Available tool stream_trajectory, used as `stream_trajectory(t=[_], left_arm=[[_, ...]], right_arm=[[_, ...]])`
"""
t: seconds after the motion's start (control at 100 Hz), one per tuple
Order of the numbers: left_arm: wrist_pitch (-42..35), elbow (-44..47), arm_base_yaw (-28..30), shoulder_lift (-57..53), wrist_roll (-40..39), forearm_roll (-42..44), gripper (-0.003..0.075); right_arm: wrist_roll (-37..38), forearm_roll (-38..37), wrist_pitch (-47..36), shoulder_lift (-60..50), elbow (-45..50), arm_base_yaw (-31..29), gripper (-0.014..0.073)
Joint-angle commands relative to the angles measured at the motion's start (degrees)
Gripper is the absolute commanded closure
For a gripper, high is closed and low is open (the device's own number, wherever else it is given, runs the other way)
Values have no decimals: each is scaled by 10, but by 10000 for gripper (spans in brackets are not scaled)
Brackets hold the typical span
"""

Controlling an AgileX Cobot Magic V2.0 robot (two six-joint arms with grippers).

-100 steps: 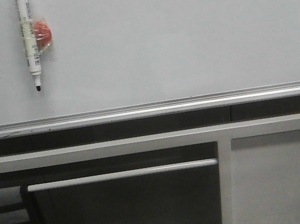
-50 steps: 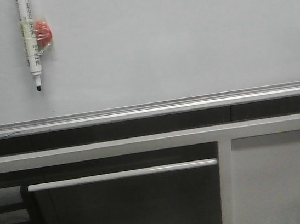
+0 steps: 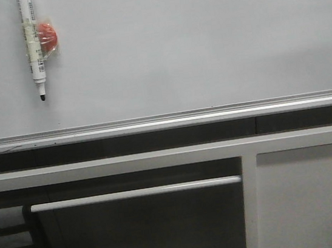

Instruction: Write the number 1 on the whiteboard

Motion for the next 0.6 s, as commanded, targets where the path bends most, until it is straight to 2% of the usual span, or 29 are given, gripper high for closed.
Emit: stream_trajectory(t=[0.0,0.05,0.1,0.24,0.32,0.43,0.5,0.59], left_arm=[[-3,-24,1,43,65,-93,636],[9,-26,1,67,95,-136,577],[19,-26,1,90,136,-184,500],[68,-26,-2,149,306,-376,349],[80,-26,-23,177,382,-439,332],[54,-26,-67,213,431,-469,332],[20,-30,-103,229,454,-479,333],[-64,-46,-156,244,470,-479,335]], right_arm=[[-19,16,-27,11,-29,2,363],[-20,19,-27,11,-31,2,272],[-20,21,-28,11,-32,2,220],[-22,21,-27,11,-32,2,228],[-22,21,-27,11,-32,2,230],[-22,21,-28,11,-32,2,230],[-22,21,-30,11,-32,2,230],[-22,21,-31,11,-32,2,230]])
